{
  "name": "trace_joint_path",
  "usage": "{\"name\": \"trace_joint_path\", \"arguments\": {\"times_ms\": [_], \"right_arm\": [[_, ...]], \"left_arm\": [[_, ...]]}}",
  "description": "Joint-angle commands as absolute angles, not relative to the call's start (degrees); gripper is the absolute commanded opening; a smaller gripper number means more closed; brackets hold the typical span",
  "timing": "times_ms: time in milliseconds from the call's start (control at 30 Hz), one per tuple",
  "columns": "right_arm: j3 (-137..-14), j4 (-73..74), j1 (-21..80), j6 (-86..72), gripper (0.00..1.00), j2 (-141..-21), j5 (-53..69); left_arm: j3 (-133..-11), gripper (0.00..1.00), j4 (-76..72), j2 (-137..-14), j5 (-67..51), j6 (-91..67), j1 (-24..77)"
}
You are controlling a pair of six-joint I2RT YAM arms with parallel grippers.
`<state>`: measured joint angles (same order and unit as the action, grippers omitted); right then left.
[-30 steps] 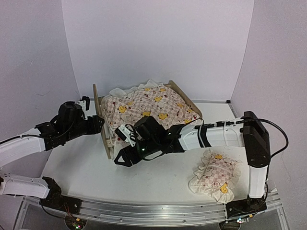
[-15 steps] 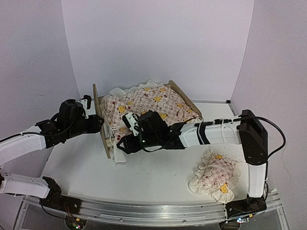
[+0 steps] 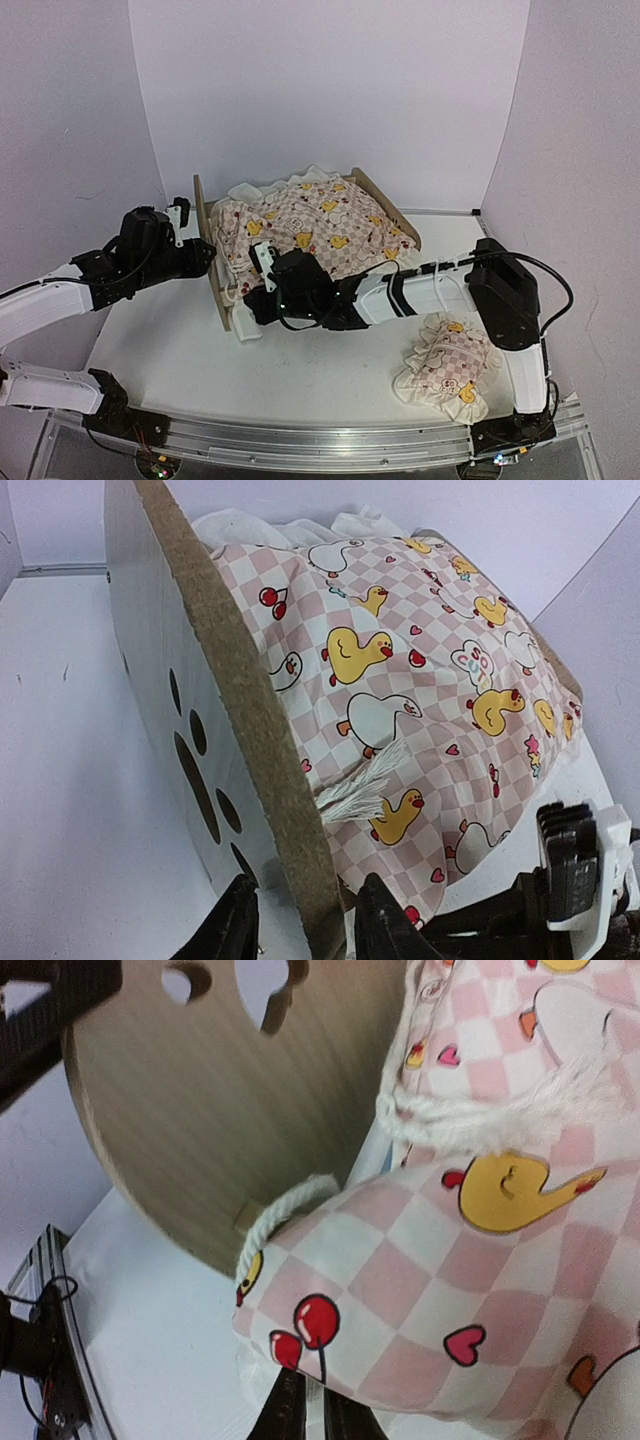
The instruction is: Set up the pet bed
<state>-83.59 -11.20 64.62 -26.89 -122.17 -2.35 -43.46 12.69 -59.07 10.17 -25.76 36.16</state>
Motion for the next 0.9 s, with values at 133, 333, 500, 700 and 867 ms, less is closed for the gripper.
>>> {"name": "trace_joint_path", "arguments": {"times_ms": [133,333,500,700,867], "right_arm": [[-78.94,-14.33,65.04,-30.09,0.46,-116.09,-2.25],[-75.98,-16.26,65.48,-29.64,0.64,-116.70,-0.37],[-80.55,-19.47,65.48,-29.84,0.66,-123.22,2.18],[-83.93,-19.78,65.48,-28.30,0.45,-124.96,-4.58],[-81.67,-18.69,65.48,-27.72,0.04,-118.24,-5.23]], "left_arm": [[-44.11,0.33,12.07,-56.26,10.43,-25.34,35.89],[-44.09,0.33,12.02,-56.65,10.33,-25.05,35.87],[-44.28,0.33,12.05,-57.67,10.02,-24.87,35.97],[-43.69,0.34,12.05,-56.56,9.70,-25.57,35.88],[-43.36,0.35,12.16,-56.33,10.00,-25.28,35.93]]}}
